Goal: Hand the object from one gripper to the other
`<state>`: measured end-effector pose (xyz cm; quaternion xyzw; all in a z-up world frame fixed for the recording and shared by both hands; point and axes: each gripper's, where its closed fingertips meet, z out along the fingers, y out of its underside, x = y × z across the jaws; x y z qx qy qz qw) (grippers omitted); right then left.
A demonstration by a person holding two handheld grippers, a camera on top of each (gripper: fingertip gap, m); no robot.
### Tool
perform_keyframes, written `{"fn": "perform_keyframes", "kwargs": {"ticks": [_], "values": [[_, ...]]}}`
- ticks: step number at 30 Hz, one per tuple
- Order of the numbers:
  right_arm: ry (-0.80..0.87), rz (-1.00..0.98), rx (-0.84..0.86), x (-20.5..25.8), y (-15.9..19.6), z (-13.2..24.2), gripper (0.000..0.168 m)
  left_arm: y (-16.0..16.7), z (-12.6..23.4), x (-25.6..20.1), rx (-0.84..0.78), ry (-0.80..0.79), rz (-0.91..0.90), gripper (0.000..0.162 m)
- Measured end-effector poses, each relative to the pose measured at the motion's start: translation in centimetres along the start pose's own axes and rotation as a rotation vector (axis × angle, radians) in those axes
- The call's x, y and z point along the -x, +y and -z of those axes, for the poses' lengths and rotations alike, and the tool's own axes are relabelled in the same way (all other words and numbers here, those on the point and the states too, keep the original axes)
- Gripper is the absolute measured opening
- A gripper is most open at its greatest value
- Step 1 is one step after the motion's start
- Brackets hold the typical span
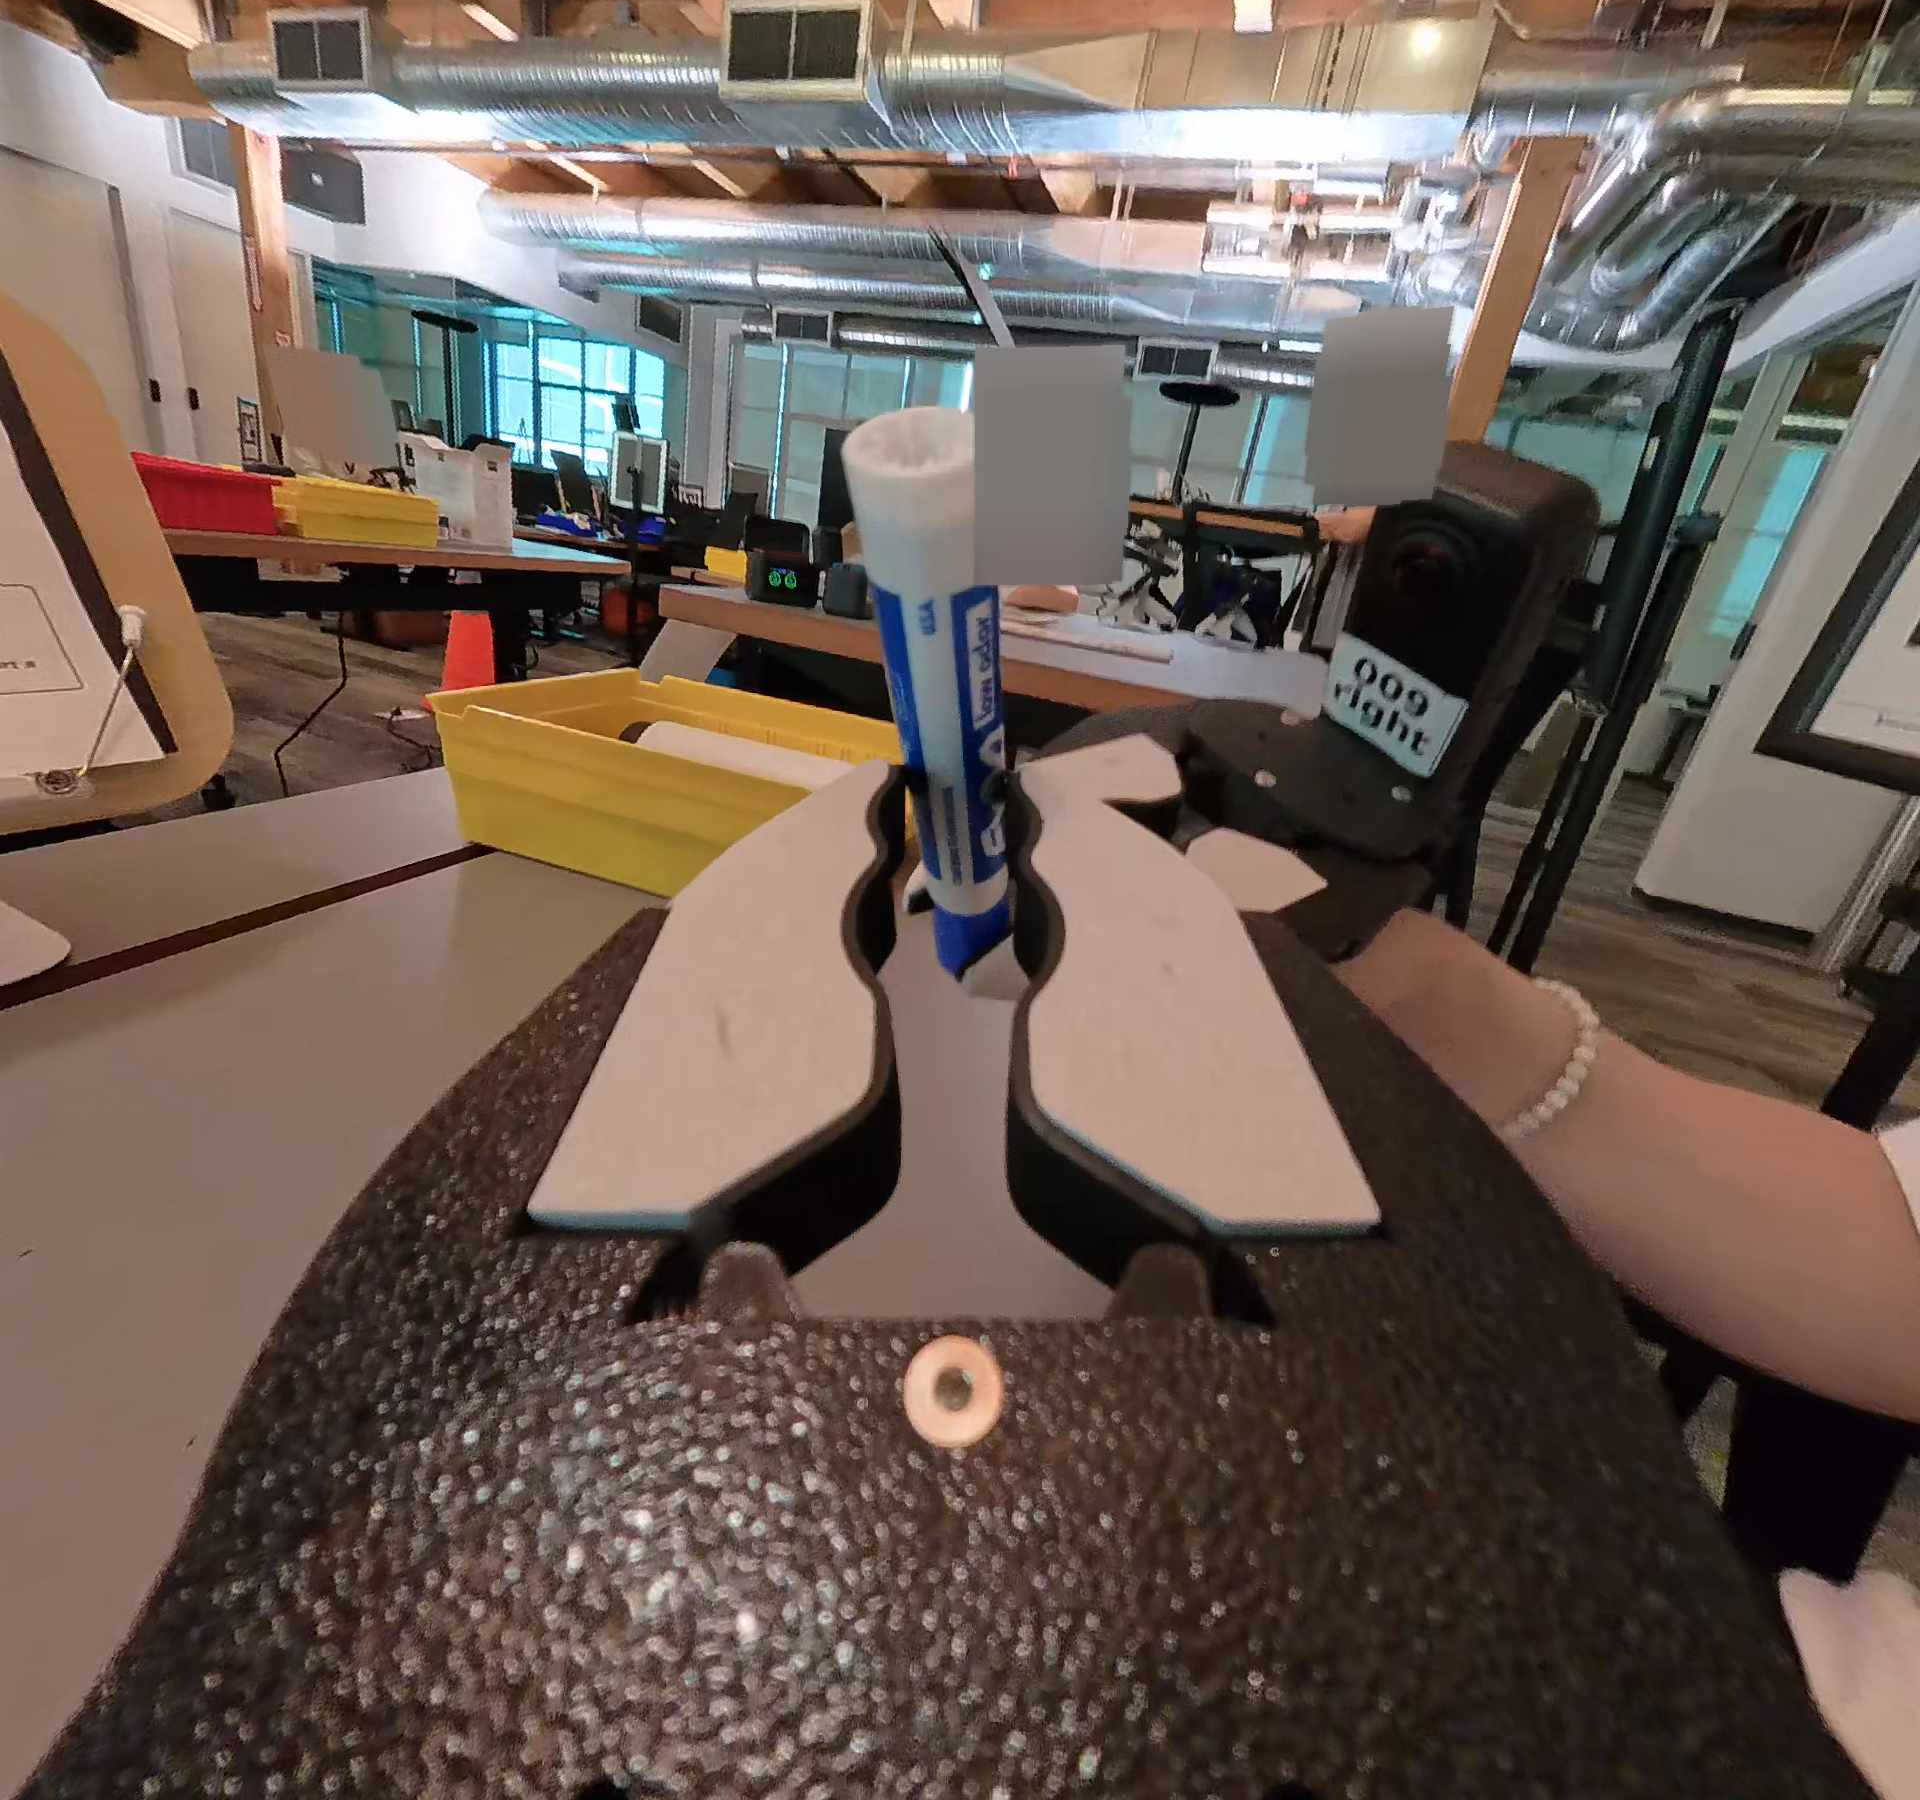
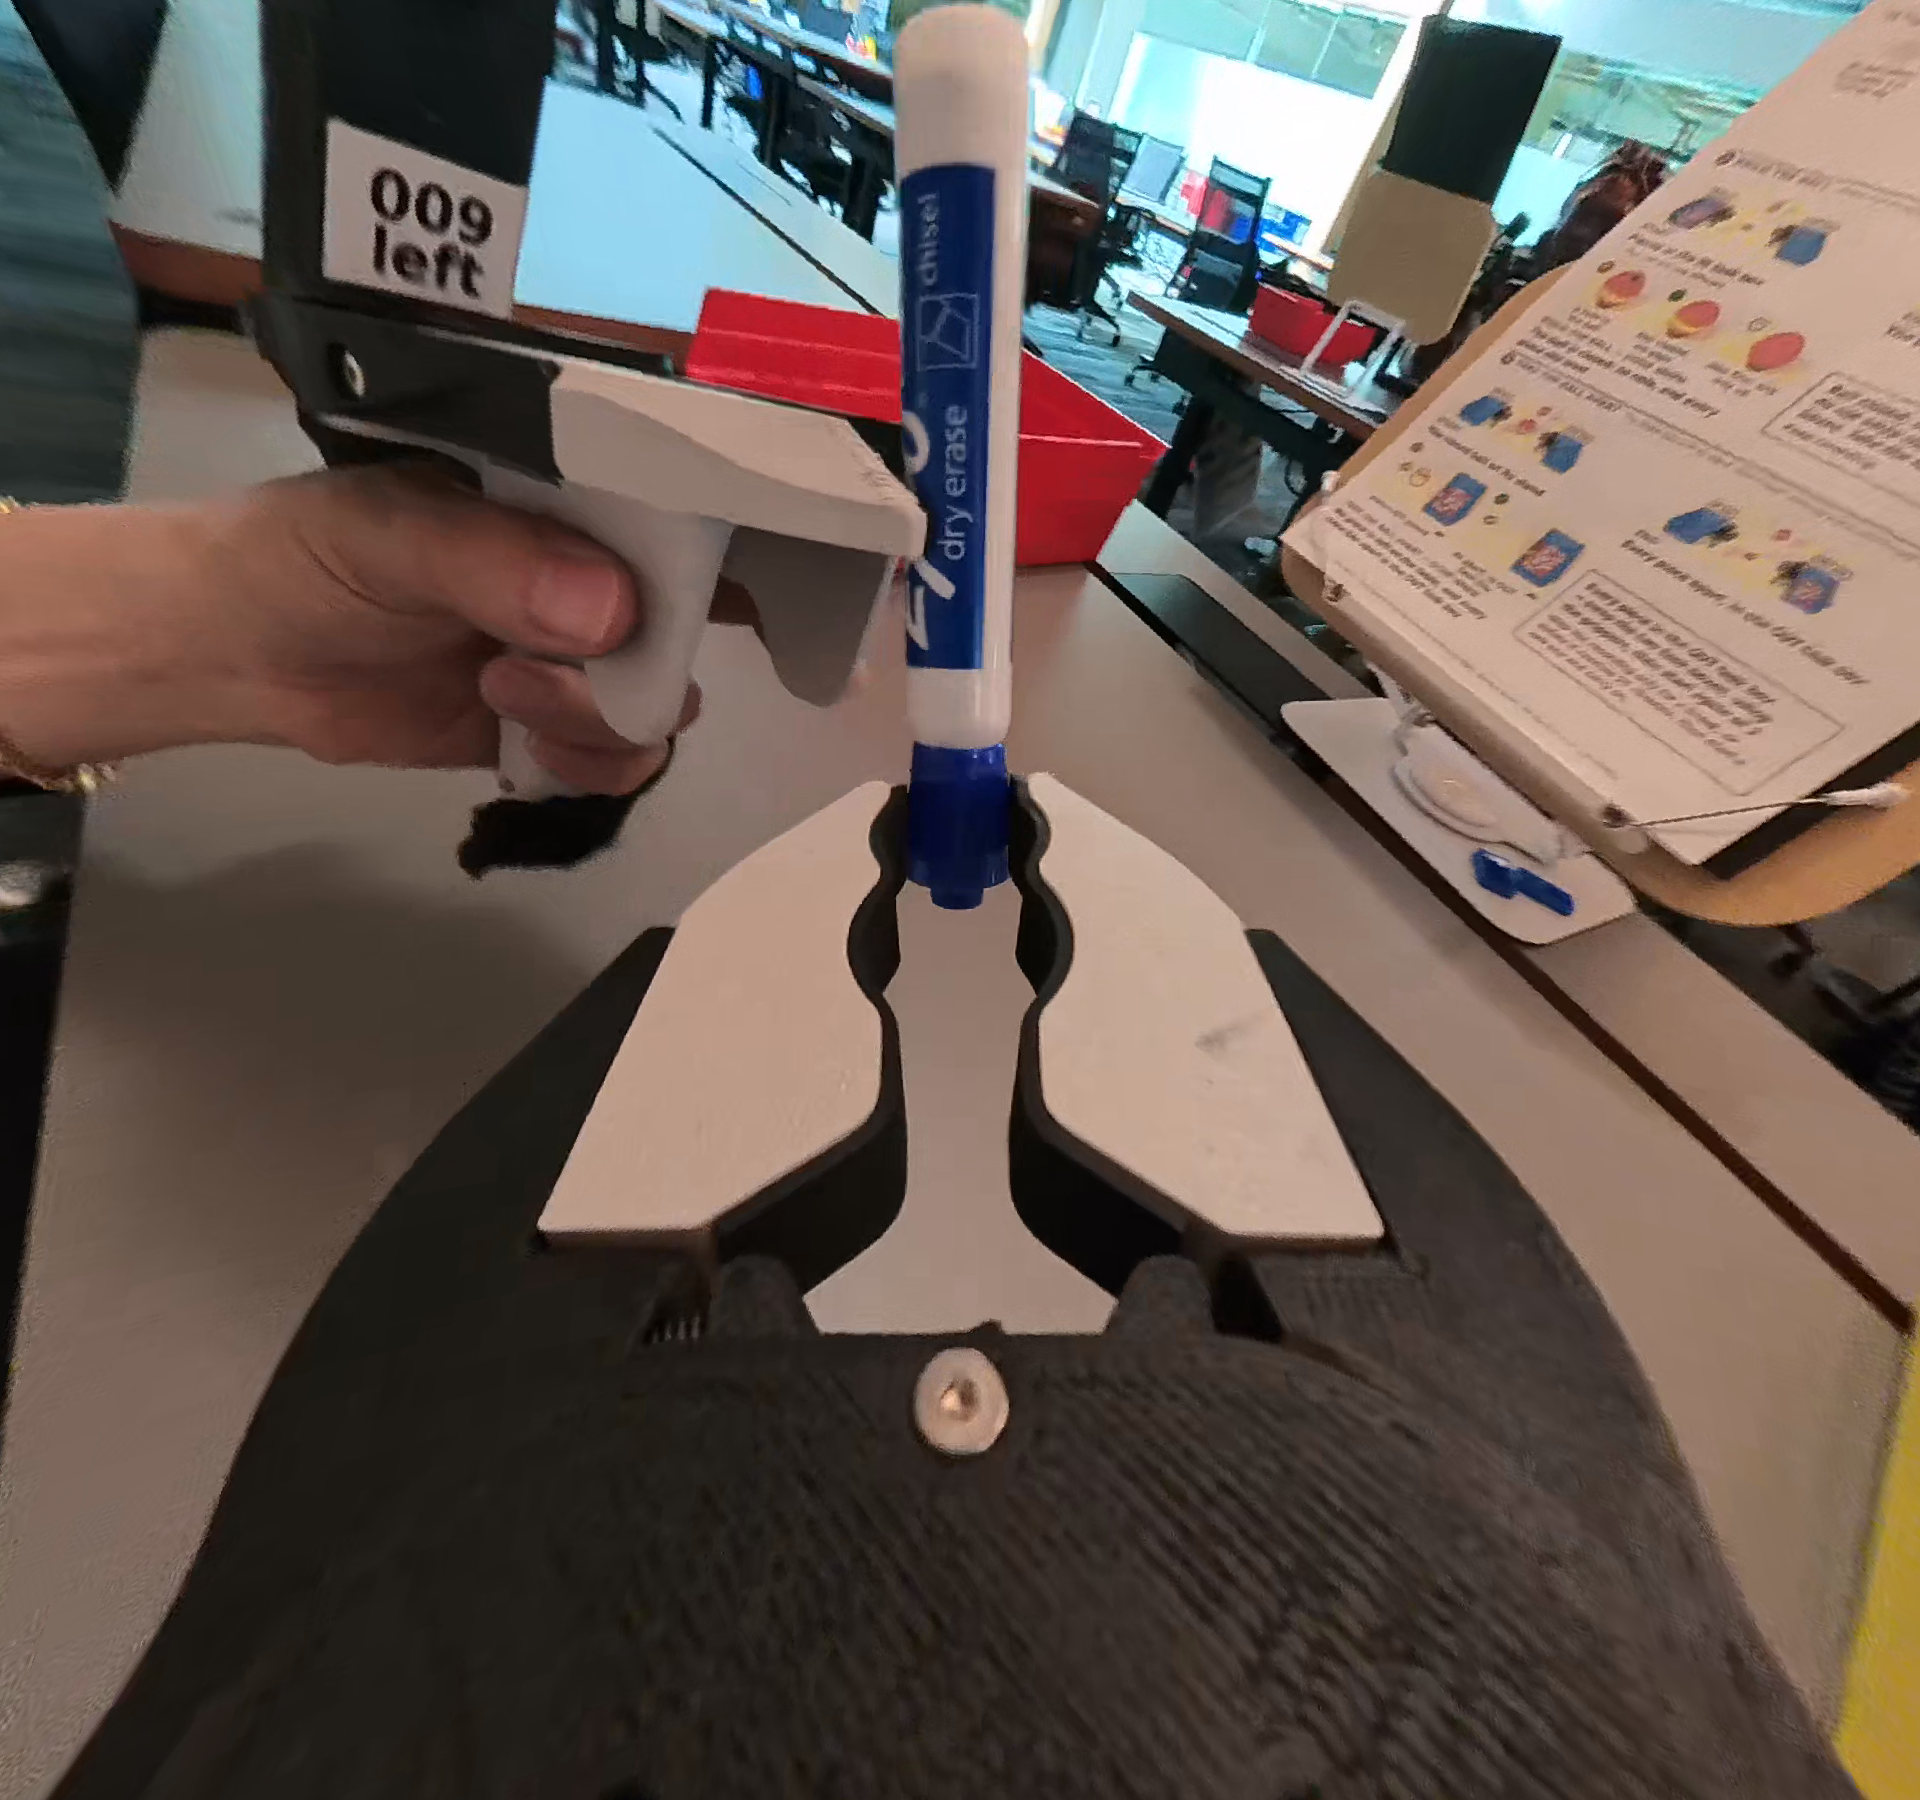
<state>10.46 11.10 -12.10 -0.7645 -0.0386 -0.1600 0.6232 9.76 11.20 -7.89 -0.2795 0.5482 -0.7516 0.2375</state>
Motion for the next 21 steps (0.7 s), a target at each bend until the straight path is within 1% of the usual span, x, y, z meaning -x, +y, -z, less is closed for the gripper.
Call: {"fn": "perform_keyframes", "kwargs": {"ticks": [1, 3, 5, 7, 8, 10, 13, 15, 17, 19, 21], "values": [[0.015, 0.034, 0.029, -0.3, 0.2, 0.3, 0.018, 0.2, 0.1, 0.0, 0.02, 0.008, -0.016, 0.018], [0.098, 0.143, 0.094, -1.7, 0.7, 1.1, 0.018, 0.5, 0.4, 0.1, 0.084, 0.018, -0.071, 0.03], [0.15, 0.278, 0.165, -2.5, 0.9, 2.1, 0.018, 0.9, 0.8, 0.3, 0.204, 0.022, -0.133, 0.04], [0.203, 0.454, 0.239, -3.2, 1.1, 2.9, 0.019, 1.4, 1.5, 0.4, 0.331, 0.008, -0.206, 0.05], [0.206, 0.539, 0.27, -3.1, 1.2, 3.1, 0.019, 1.7, 1.9, 0.5, 0.392, -0.003, -0.241, 0.052], [0.219, 0.677, 0.303, -2.8, 1.1, 3.3, 0.018, 2.4, 2.6, 0.6, 0.499, -0.023, -0.269, 0.052], [0.221, 0.852, 0.376, -2.2, 1.5, 2.9, 0.018, 3.9, 3.4, -0.2, 0.639, 0.015, -0.193, 0.05], [0.188, 0.95, 0.429, -1.5, 2.1, 2.6, 0.018, 4.6, 3.5, -0.7, 0.693, 0.02, -0.164, 0.05], [0.173, 1.002, 0.446, -1.0, 2.4, 2.2, 0.018, 5.1, 3.5, -0.4, 0.727, -0.012, -0.203, 0.049], [0.162, 1.043, 0.455, -0.6, 2.6, 1.8, 0.018, 5.8, 3.6, -0.2, 0.772, -0.035, -0.223, 0.042], [0.152, 1.069, 0.472, -0.3, 2.8, 1.6, 0.018, 6.4, 3.6, 0.0, 0.799, -0.048, -0.241, 0.027]]}}
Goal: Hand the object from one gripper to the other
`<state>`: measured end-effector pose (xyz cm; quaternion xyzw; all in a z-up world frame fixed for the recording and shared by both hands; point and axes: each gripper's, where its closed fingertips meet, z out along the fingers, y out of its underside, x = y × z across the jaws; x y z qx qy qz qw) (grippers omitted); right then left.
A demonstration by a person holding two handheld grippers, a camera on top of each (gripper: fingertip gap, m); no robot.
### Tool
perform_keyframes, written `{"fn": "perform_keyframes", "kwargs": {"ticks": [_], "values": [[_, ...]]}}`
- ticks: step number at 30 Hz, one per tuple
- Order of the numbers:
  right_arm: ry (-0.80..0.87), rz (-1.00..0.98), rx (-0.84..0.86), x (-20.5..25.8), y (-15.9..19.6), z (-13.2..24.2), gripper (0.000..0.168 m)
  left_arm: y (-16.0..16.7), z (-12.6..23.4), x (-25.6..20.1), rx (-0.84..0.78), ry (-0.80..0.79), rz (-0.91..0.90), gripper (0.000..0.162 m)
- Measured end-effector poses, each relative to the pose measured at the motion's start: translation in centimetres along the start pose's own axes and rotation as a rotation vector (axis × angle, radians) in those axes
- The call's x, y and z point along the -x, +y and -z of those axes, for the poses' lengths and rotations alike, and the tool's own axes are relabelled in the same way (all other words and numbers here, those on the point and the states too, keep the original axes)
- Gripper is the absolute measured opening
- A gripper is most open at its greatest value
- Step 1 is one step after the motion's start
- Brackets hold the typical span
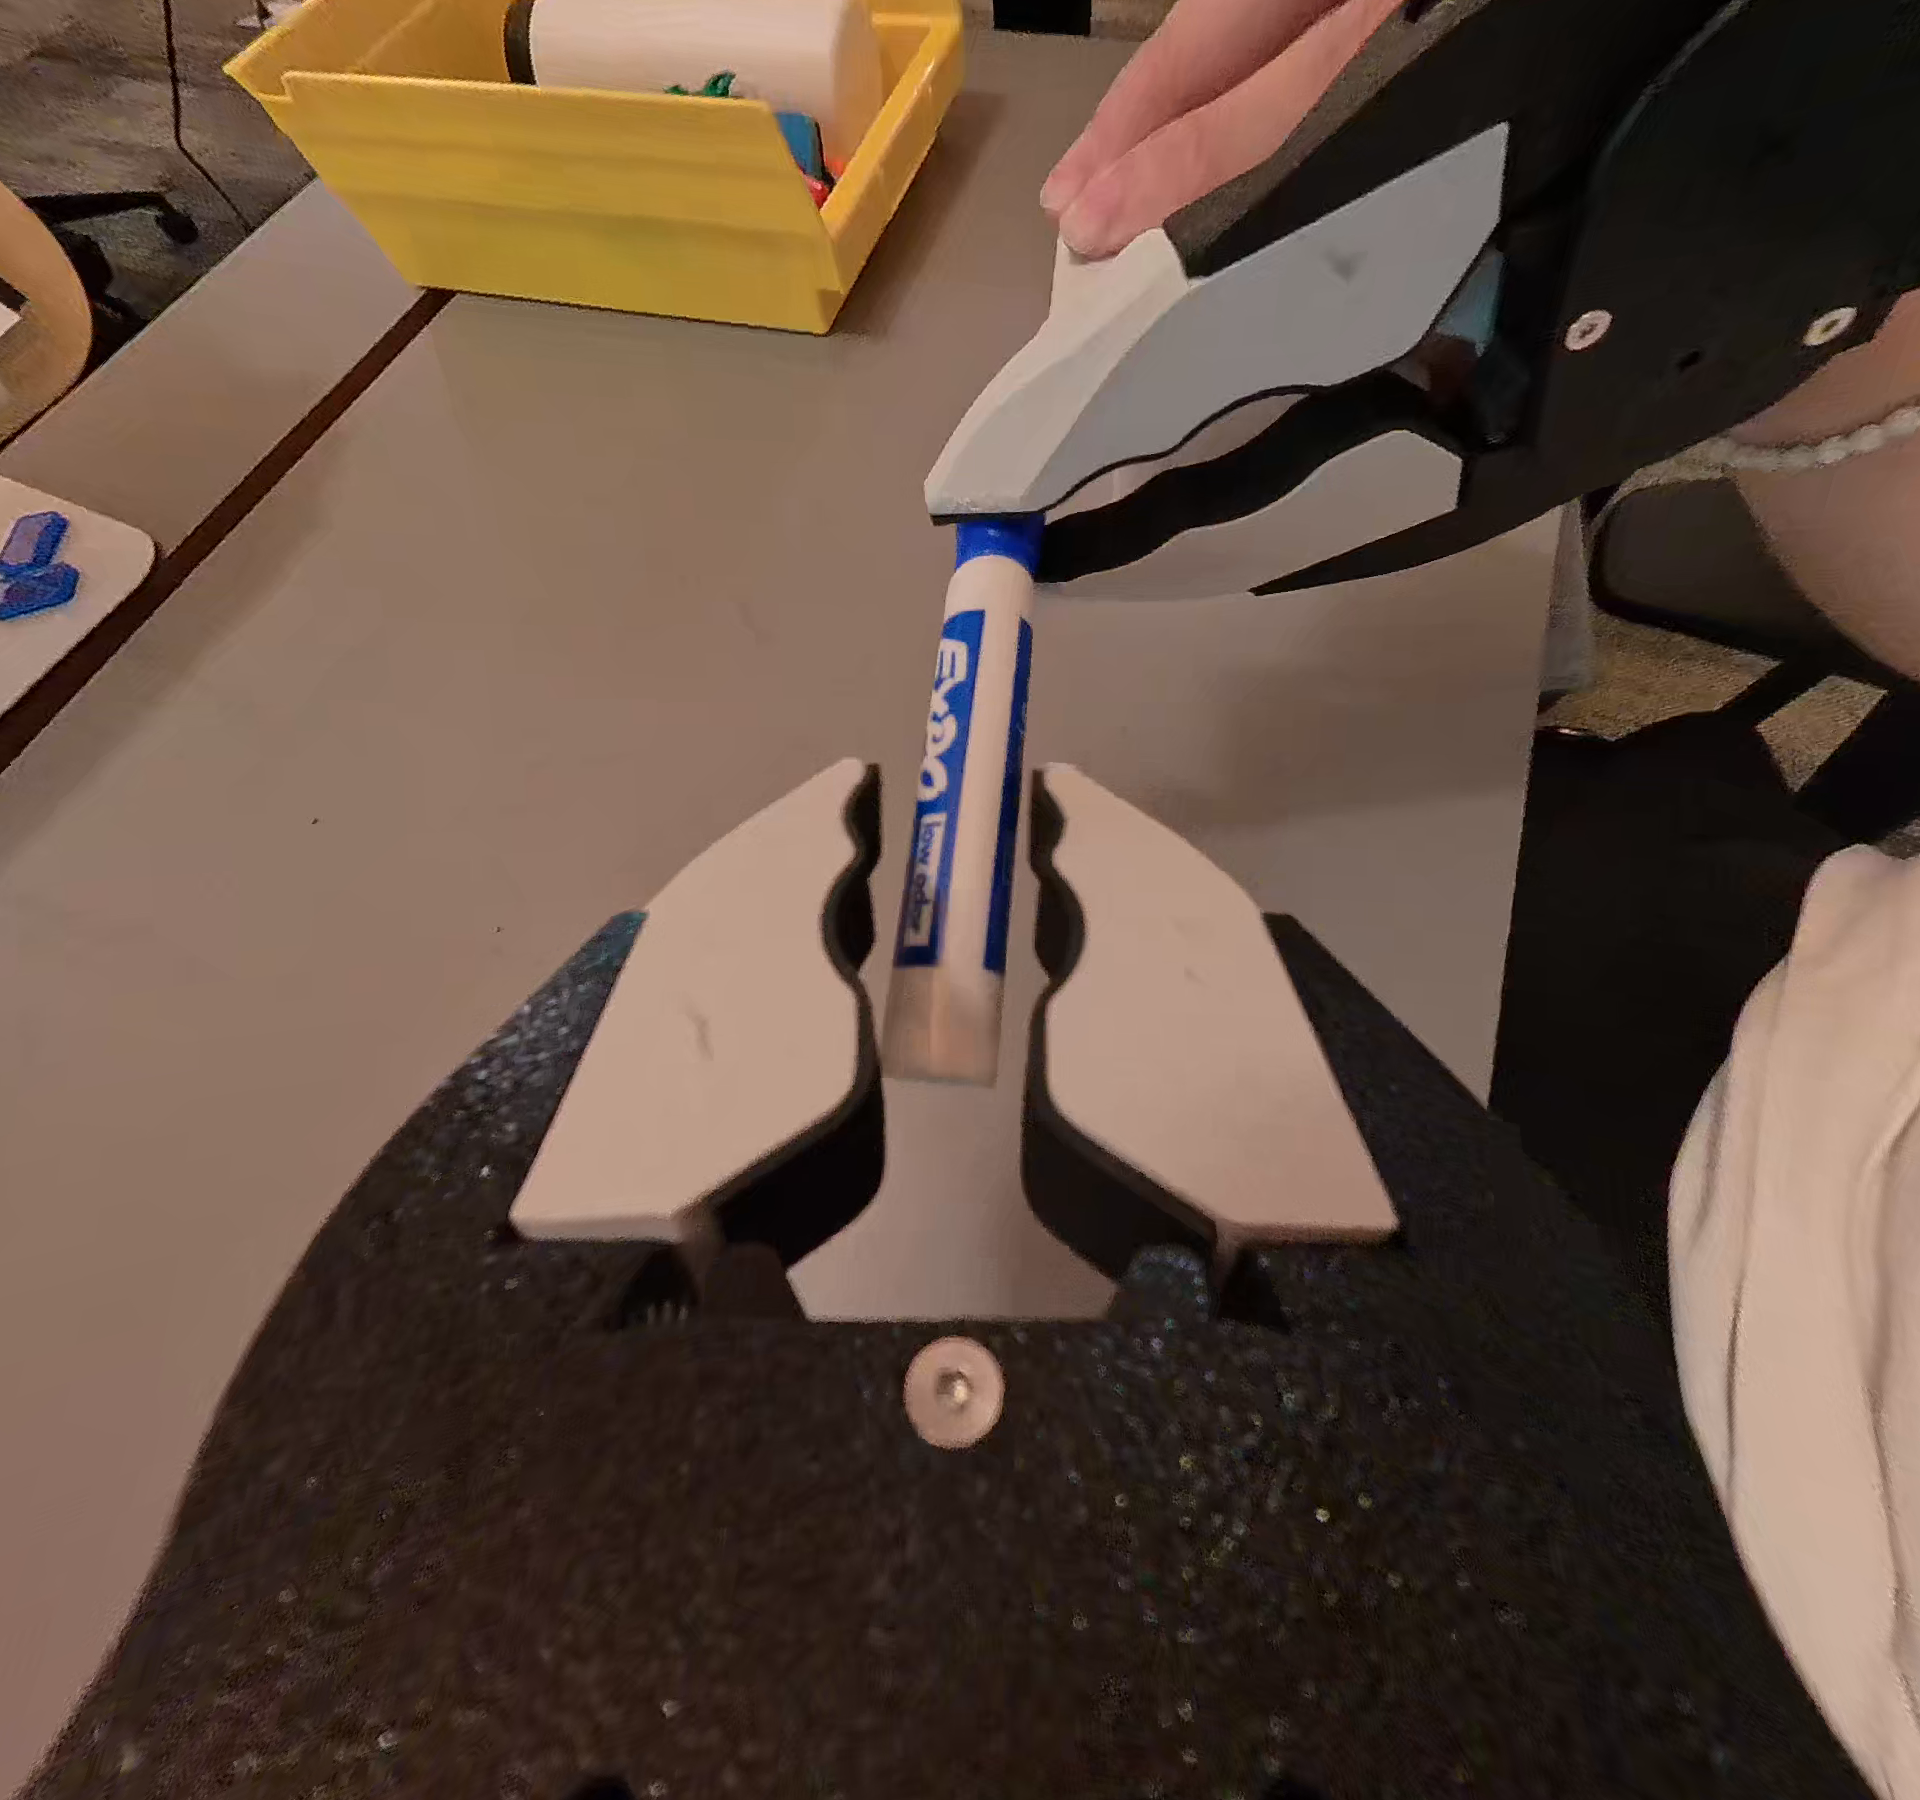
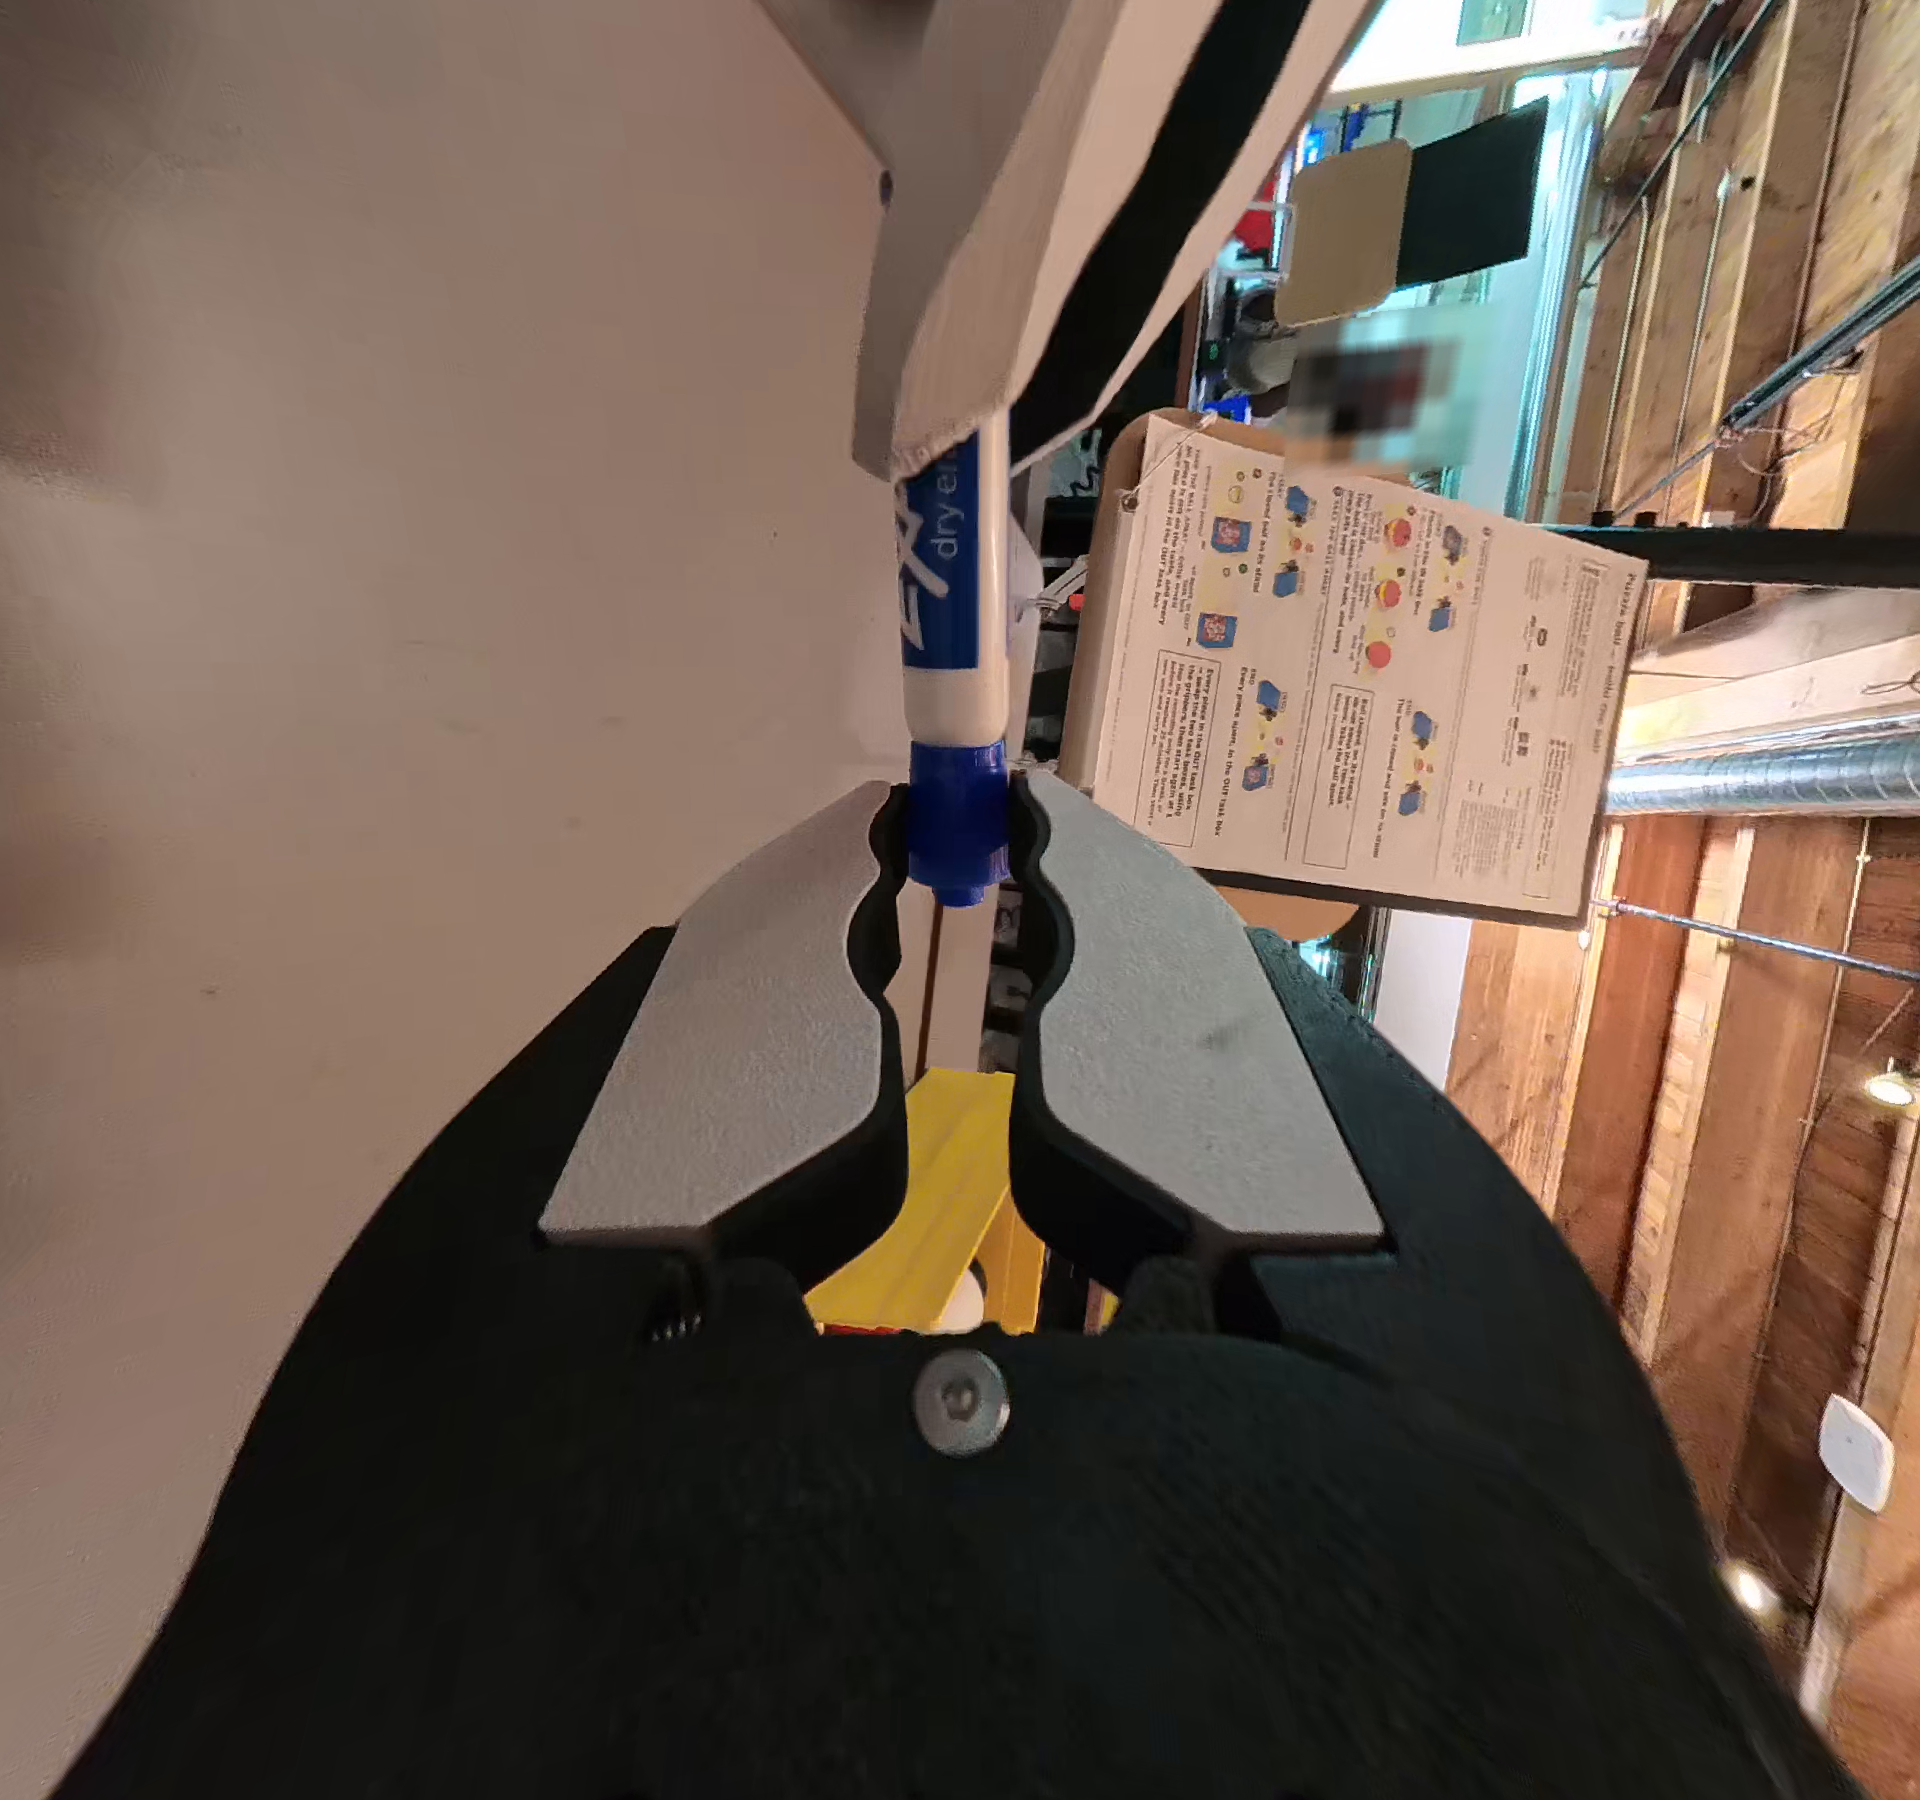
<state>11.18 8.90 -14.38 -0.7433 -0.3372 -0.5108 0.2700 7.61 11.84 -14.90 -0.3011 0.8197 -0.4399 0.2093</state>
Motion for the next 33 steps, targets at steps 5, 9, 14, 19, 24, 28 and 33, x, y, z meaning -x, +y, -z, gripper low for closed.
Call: {"fn": "perform_keyframes", "kwargs": {"ticks": [5, 9, 14, 19, 24, 28, 33], "values": [[0.014, -0.051, 0.003, 0.1, 0.4, -0.4, 0.019, 0.3, -0.9, 0.3, -0.004, 0.007, -0.004, 0.019], [0.035, -0.339, -0.137, -1.2, 0.3, -0.1, 0.029, -0.9, -0.9, 1.0, -0.159, 0.036, 0.018, 0.019], [0.011, -0.956, -0.496, -4.9, -0.4, 2.0, 0.055, -4.4, 1.3, 1.8, -0.504, 0.041, 0.01, 0.019], [-0.09, -1.563, -0.917, -8.2, -2.1, 3.4, 0.046, -6.1, 2.4, 0.8, -0.769, 0.173, 0.081, 0.018], [-0.091, -1.499, -0.834, -6.9, -3.7, 2.2, 0.022, -5.9, 1.0, -0.3, -0.801, 0.174, 0.049, 0.019], [-0.071, -1.316, -0.691, -6.4, -3.6, 2.1, 0.019, -5.2, -0.1, -0.1, -0.738, 0.164, 0.056, 0.023], [0.094, -0.996, -0.352, -5.8, -0.5, 1.4, 0.019, -4.8, 0.3, 0.7, -0.545, 0.006, -0.087, 0.047]]}}
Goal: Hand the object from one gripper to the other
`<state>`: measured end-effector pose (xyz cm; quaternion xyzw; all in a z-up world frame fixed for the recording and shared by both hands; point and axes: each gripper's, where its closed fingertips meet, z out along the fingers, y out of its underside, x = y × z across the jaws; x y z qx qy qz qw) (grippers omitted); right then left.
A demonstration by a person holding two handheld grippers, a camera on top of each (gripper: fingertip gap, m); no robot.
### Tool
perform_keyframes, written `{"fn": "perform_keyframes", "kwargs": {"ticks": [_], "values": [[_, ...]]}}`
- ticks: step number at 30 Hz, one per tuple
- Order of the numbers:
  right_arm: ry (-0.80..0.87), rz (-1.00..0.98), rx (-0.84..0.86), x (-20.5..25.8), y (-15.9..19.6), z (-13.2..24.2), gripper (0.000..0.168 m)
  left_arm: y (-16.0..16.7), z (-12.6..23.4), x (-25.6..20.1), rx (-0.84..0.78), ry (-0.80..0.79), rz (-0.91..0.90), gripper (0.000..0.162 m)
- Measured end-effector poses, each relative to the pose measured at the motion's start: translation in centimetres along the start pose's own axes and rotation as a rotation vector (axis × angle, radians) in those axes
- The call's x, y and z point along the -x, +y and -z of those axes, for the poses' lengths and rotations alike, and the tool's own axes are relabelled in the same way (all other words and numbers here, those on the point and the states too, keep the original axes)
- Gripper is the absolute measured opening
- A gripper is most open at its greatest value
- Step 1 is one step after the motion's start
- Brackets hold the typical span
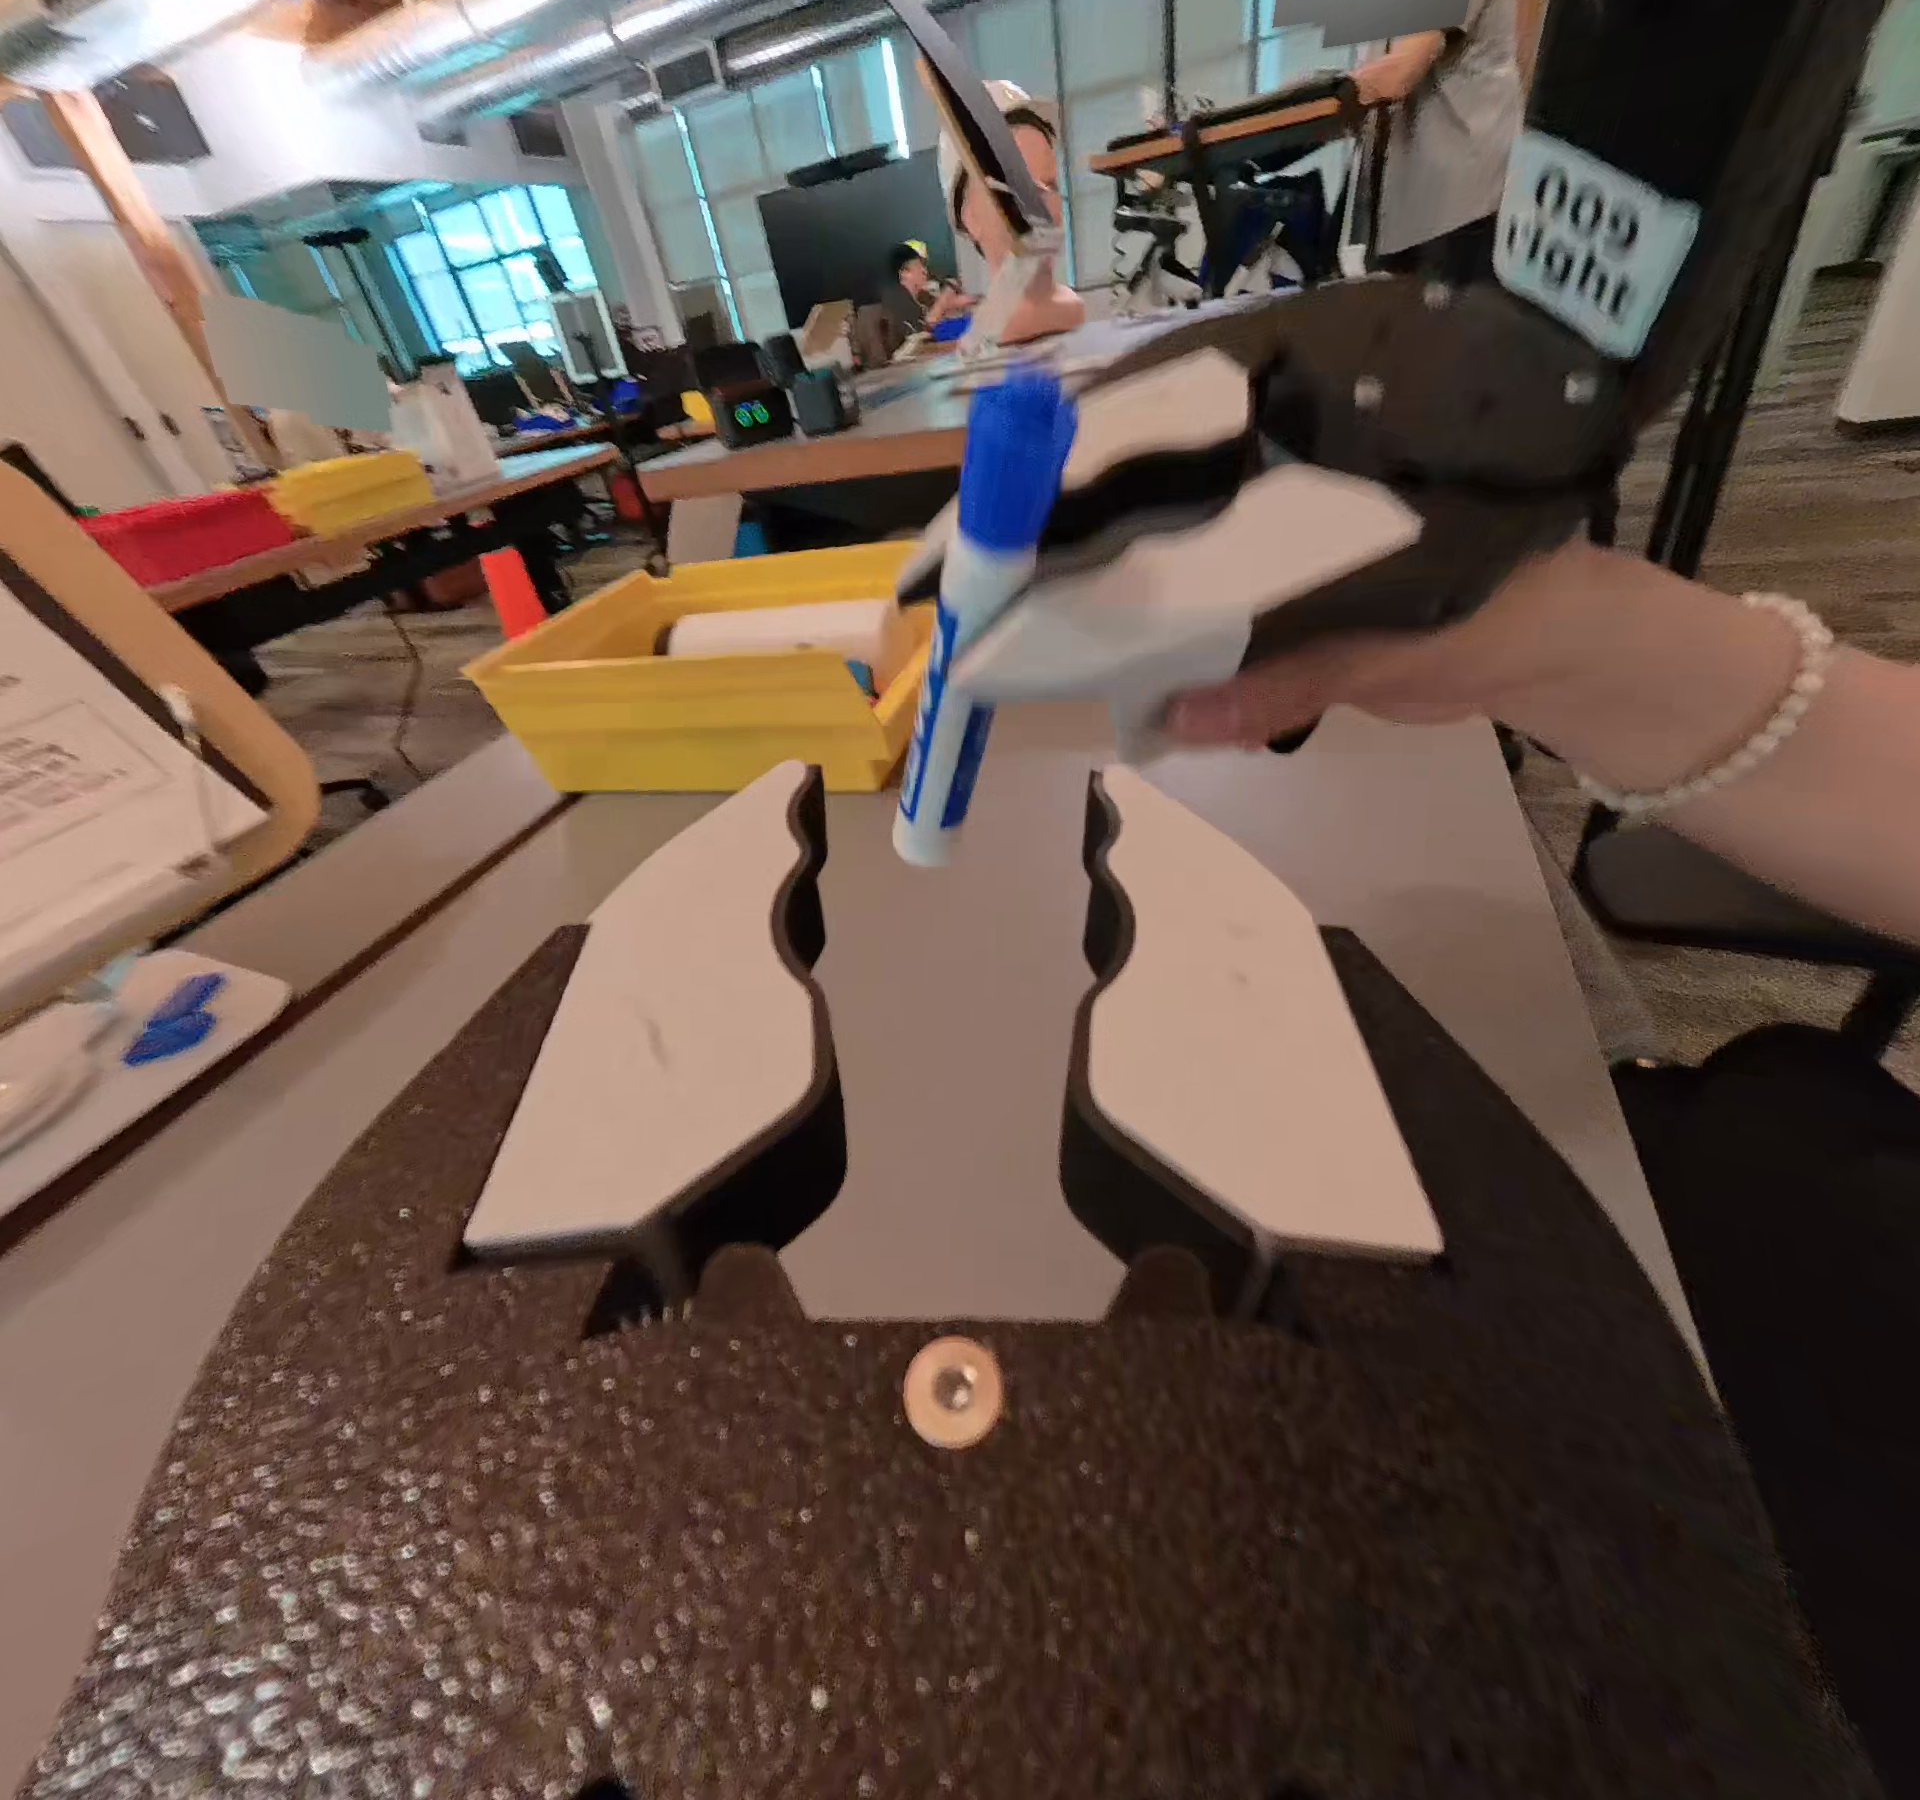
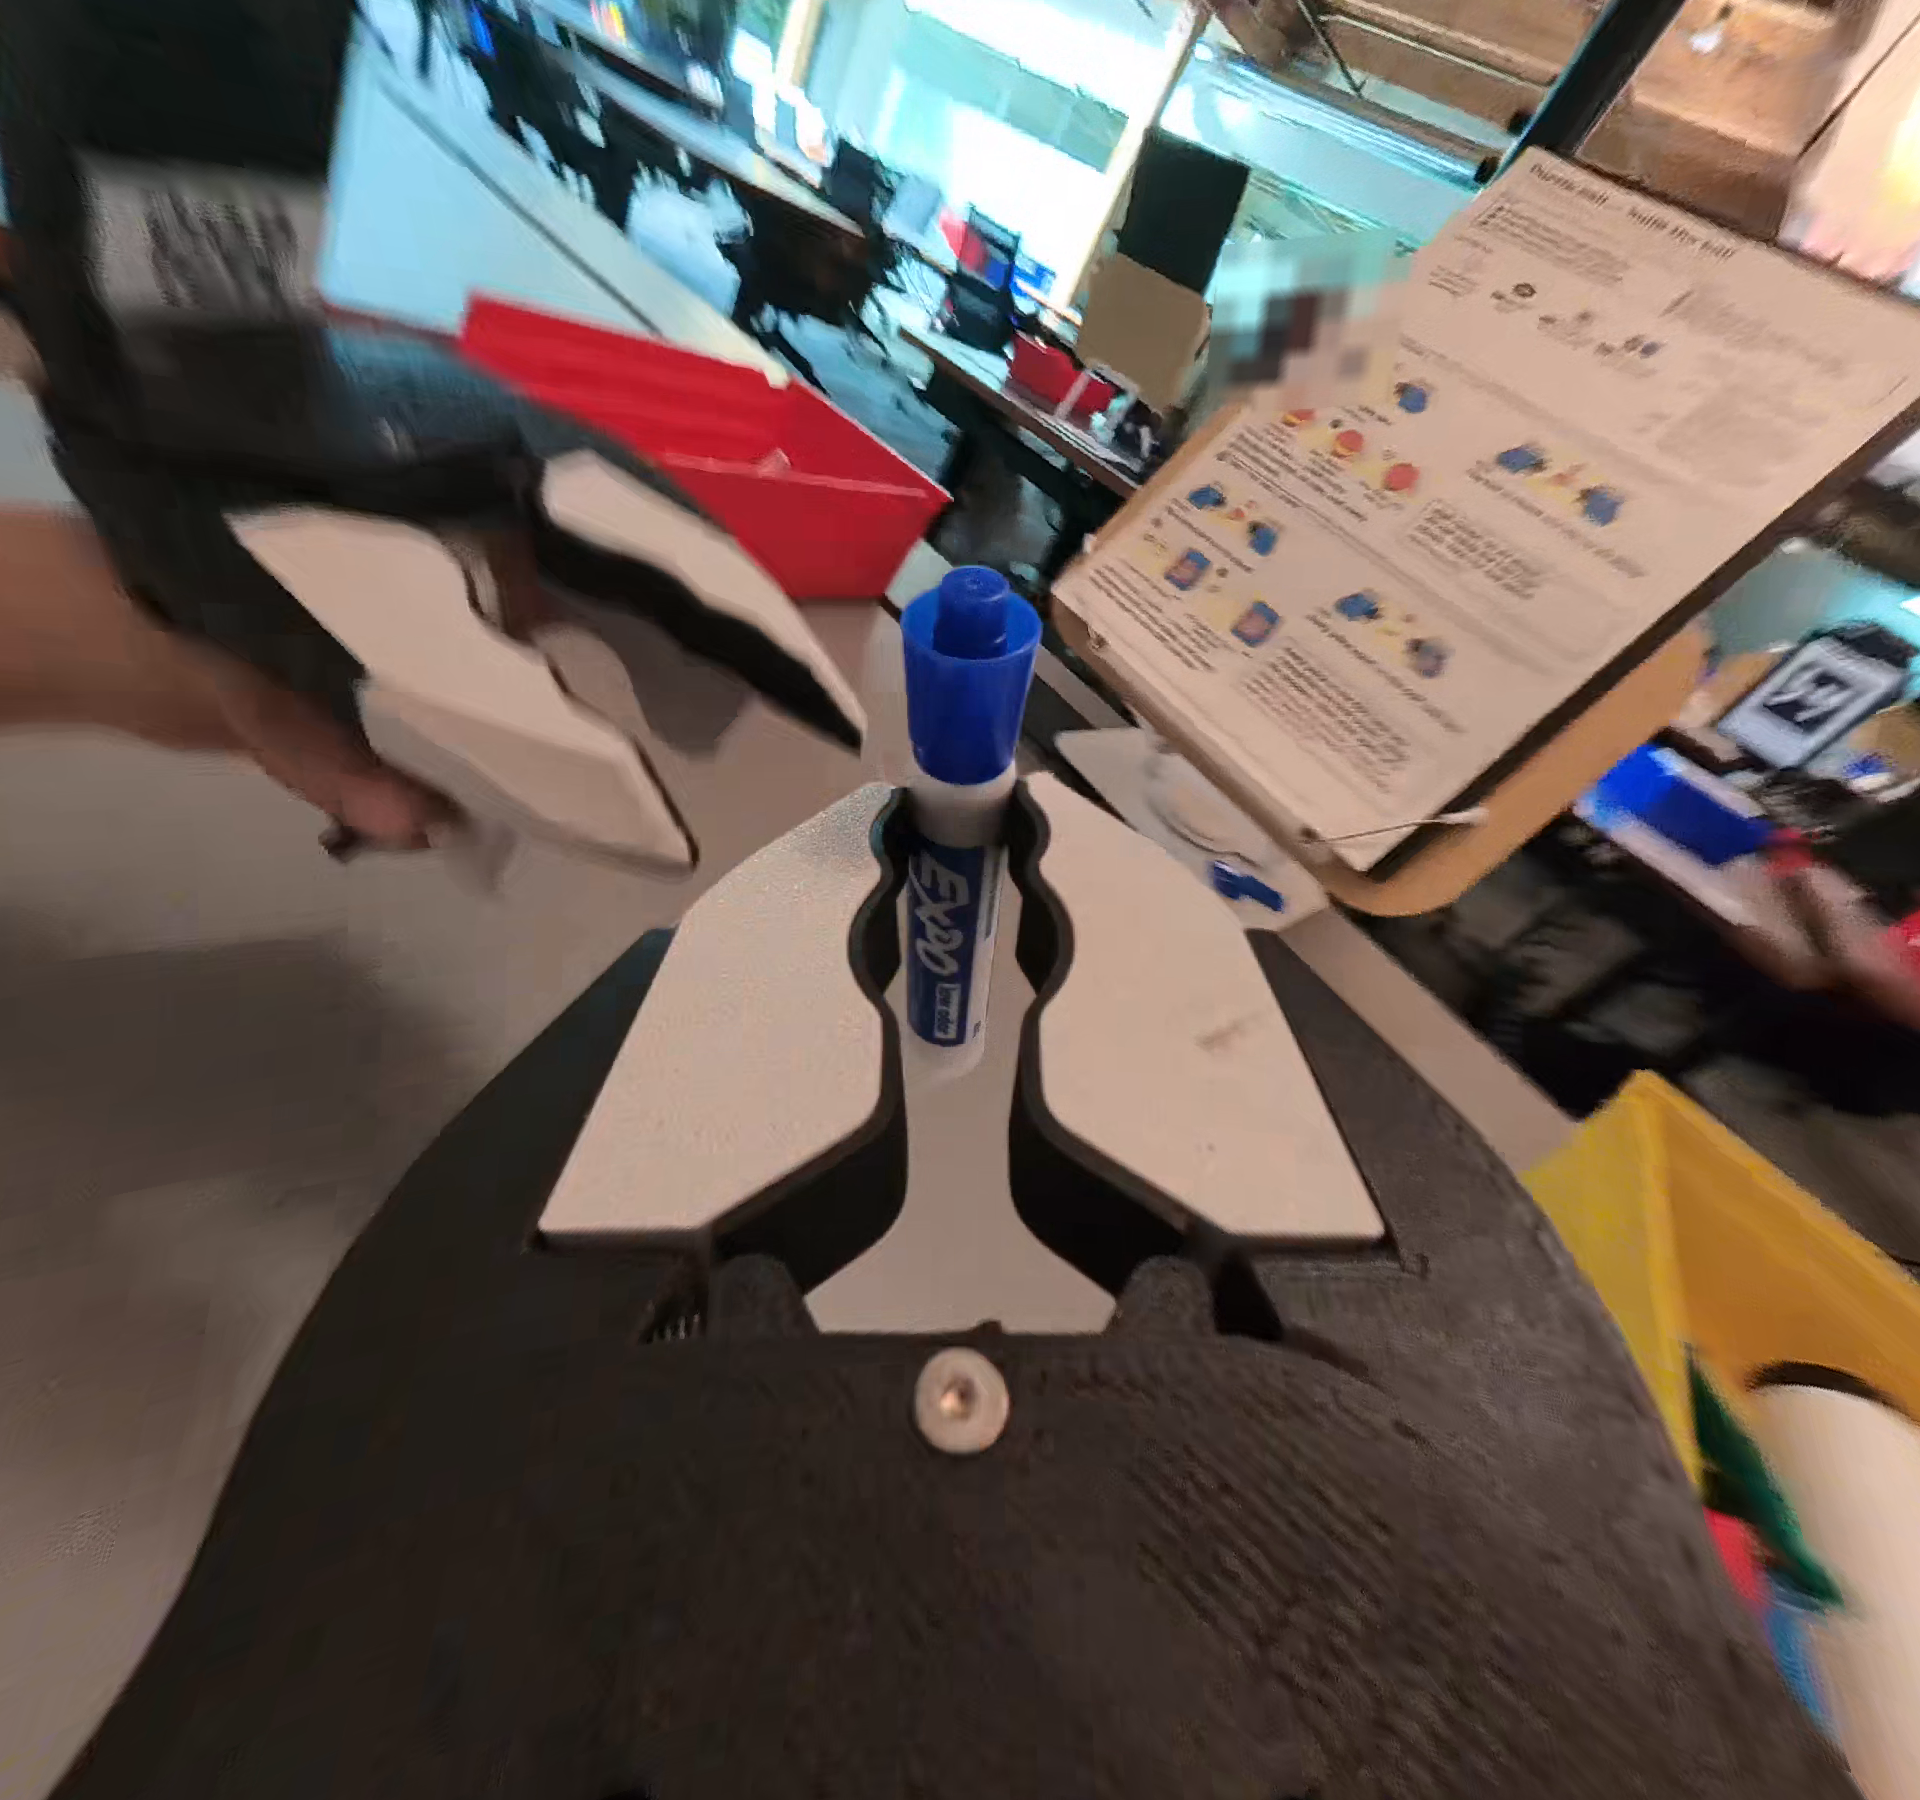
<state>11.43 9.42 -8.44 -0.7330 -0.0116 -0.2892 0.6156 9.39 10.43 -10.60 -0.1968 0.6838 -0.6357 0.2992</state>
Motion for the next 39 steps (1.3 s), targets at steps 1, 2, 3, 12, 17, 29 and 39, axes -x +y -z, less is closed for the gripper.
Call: {"fn": "perform_keyframes", "kwargs": {"ticks": [1, 2, 3, 12, 17, 29, 39], "values": [[0.005, 0.061, 0.03, 0.2, 0.3, -0.1, 0.019, -1.1, 0.2, -0.1, -0.011, -0.021, -0.009, 0.042], [0.009, 0.102, 0.053, 0.5, 0.6, -0.3, 0.019, -2.1, 0.4, -0.2, -0.028, -0.04, -0.012, 0.036], [0.013, 0.135, 0.065, 0.9, 0.8, -0.6, 0.019, -3.0, 0.4, -0.6, -0.043, -0.051, -0.018, 0.034], [-0.032, 0.149, 0.076, 3.3, 0.8, -1.7, 0.018, -3.1, 0.1, -0.8, 0.008, -0.117, -0.066, 0.019], [-0.186, -0.013, -0.012, 4.3, 0.2, -1.1, 0.033, -4.3, 0.9, -0.6, -0.112, -0.027, 0.083, 0.019], [-0.318, -0.129, -0.116, 3.8, -0.2, 0.4, 0.04, -6.8, 5.9, 2.1, -0.338, 0.144, 0.327, 0.019], [0.025, 0.308, -0.103, 3.5, -0.1, -1.6, 0.0, -6.4, 4.7, 3.8, -0.307, -0.102, 0.526, 0.019]]}}
